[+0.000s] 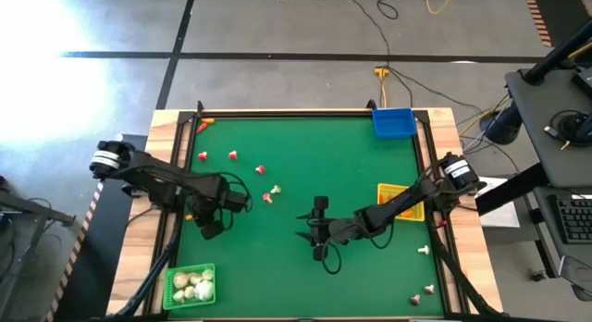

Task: Sort produce into baskets
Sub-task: Put the brown mushroom into the blue bin

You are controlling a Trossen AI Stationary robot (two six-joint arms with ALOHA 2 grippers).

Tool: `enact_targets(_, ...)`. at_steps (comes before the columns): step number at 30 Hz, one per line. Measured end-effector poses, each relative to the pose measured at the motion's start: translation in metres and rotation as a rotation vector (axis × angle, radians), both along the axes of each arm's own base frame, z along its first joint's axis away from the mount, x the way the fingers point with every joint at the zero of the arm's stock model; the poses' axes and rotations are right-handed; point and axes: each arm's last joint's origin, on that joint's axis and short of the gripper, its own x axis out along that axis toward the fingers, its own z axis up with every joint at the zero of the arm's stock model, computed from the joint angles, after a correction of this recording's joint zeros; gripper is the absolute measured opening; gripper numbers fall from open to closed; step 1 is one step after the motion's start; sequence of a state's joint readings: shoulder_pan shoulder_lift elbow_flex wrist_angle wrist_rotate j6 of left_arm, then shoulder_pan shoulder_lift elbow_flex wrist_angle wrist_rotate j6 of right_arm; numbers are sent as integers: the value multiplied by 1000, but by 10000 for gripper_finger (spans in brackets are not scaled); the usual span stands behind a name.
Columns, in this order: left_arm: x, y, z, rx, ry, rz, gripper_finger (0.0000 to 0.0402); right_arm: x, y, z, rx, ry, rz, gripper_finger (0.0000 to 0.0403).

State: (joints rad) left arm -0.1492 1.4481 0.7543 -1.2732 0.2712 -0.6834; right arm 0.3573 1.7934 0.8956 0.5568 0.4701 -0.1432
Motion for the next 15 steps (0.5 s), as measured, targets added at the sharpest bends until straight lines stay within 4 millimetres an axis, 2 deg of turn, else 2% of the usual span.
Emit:
enact_targets(7, -1, 1, -33, -55, 165, -79, 84, 2, 1, 14, -17, -36, 14, 203)
enact_targets(15, -9, 3, -61, -71, 235, -125, 84, 3, 2, 25, -34, -62, 32, 203)
